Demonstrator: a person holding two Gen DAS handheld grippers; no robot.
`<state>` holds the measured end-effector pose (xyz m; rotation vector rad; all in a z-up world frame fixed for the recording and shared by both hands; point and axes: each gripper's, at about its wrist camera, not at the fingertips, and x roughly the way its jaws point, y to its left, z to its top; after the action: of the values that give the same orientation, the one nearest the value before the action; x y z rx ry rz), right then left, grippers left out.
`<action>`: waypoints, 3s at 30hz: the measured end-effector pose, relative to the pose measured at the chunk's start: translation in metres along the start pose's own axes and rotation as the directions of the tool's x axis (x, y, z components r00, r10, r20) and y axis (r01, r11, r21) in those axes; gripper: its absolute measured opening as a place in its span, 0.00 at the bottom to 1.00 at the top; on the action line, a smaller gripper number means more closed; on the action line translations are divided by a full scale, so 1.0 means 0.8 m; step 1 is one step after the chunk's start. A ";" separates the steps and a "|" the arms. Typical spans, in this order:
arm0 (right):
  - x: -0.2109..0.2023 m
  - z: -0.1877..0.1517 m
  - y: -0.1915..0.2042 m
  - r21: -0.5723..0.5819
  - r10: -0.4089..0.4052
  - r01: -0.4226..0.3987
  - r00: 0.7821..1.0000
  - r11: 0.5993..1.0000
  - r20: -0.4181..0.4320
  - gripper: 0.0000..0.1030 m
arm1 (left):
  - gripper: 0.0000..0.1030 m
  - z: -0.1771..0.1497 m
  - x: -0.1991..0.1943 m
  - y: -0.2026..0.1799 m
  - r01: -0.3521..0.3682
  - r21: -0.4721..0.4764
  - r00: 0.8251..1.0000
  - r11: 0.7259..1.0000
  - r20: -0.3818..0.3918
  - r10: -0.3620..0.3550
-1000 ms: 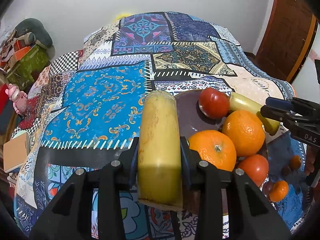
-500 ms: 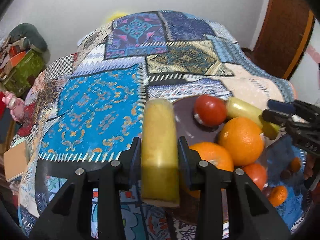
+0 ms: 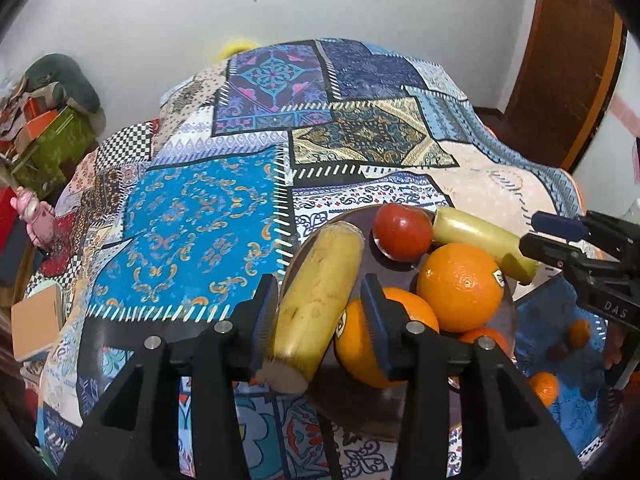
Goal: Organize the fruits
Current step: 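Lower the zucchini onto the plate and open the left gripper while the right gripper releases its zucchini, then grasp a small tangerine with the right gripper while the left gripper grasps another tangerine, then place the tangerine on the plate with the right gripper while the left gripper places its tangerine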
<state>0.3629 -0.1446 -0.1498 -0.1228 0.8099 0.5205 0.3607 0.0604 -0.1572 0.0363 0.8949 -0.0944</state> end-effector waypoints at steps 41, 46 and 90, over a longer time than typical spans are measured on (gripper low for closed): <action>-0.103 -0.146 -0.053 0.156 -0.063 0.075 0.995 0.985 -0.081 0.42 | 0.77 -0.112 -0.094 -0.136 0.151 0.046 0.988 0.987 0.020 -0.152; -0.088 -0.154 -0.052 0.149 -0.047 0.062 0.994 0.987 -0.100 0.37 | 0.61 -0.115 -0.071 -0.156 0.188 0.057 0.982 0.980 -0.036 -0.187; -0.094 -0.126 -0.031 0.127 0.004 0.000 1.000 0.992 -0.030 0.32 | 0.35 -0.106 -0.068 -0.155 0.168 0.037 0.986 0.985 -0.025 -0.167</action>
<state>0.2654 -0.2261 -0.1677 -0.0125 0.8702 0.4683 0.2487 -0.0532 -0.1668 -0.0012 0.9168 -0.2688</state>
